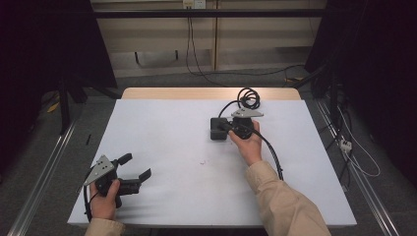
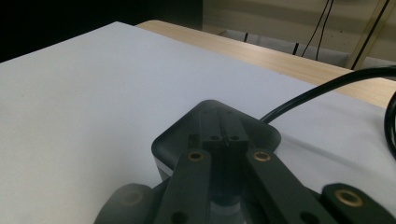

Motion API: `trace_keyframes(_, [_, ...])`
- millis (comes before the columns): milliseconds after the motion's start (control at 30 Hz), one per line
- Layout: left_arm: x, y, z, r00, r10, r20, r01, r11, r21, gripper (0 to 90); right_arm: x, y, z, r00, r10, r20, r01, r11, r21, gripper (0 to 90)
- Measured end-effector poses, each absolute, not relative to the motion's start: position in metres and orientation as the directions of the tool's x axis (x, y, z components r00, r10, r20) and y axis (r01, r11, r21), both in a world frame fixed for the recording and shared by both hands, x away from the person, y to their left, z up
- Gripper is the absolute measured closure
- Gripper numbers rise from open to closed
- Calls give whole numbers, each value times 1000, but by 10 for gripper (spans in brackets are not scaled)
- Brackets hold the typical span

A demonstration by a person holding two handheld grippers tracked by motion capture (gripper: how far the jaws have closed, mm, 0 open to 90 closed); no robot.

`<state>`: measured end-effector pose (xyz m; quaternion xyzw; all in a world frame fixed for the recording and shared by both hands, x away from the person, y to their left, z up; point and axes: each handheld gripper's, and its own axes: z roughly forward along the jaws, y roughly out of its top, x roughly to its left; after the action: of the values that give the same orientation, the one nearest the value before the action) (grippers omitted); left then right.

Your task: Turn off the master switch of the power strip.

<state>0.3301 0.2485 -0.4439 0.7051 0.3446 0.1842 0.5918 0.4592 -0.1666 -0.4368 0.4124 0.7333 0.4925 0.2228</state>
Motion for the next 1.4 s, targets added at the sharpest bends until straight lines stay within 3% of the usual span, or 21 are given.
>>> trace_keyframes(400, [332,246,-444,698,700,-152,271,-63,960,23,448,-172,-434,-561,819,120,391,135,910,745])
trace_keyframes(867, [337,239,-444,708,689,-154,270,-63,961,23,428,-184,-428,-552,819,158,418,108,902,380])
trace_keyframes(1400, [337,235,-442,709,689,-149,264,-64,962,23,377,-216,-424,-545,822,166,403,83,911,180])
